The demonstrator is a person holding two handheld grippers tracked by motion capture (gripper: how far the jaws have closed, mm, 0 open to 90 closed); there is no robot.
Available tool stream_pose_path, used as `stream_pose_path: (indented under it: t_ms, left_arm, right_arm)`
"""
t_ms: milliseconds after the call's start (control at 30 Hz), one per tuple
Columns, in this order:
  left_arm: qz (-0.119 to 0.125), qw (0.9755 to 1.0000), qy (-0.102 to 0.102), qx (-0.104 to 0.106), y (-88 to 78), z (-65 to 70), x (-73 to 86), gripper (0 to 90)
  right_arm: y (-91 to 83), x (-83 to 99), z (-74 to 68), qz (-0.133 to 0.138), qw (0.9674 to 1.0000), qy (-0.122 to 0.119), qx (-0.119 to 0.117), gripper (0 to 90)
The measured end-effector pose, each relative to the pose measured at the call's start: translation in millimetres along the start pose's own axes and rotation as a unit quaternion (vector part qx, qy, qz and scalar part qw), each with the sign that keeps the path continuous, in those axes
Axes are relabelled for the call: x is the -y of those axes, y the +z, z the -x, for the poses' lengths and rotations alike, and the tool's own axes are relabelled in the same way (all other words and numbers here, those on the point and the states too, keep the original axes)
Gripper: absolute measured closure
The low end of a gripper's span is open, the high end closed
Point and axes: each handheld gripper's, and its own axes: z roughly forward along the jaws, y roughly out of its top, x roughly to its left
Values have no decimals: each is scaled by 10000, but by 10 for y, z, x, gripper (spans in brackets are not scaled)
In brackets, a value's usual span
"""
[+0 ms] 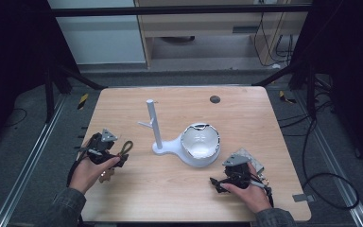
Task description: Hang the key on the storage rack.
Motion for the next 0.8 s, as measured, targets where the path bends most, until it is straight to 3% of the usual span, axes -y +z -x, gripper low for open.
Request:
stream_pose_path:
  t_ms: [133,267,333,467,700,800]
  left_arm:
    - [-141,9998,-160,-36,-10,-117,-36,172]
    - [-267,9990,-352,80,-13,-160,-65,234]
    - [-289,9992,-285,69,-23,-160,-83,265]
    - [-354,9987,-348,88,-27,-173,-115,325]
    - [-745,9967,-279,175,97,-208,-105,391]
    - [-793,9964,-239,164,117,-203,-111,435]
  right_arm:
    - [0,0,0,-2,10000,1,2,5]
    - [-1,5,1,3,10000,-18,22,5]
    - [-2,7,1,9,10000,-16,28,5]
    - [-8,12,-1,9,10000,0,41,5]
    - [-8,11,-3,5,10000,11,49,5]
    - [-8,12,-4,4,10000,20,52,5]
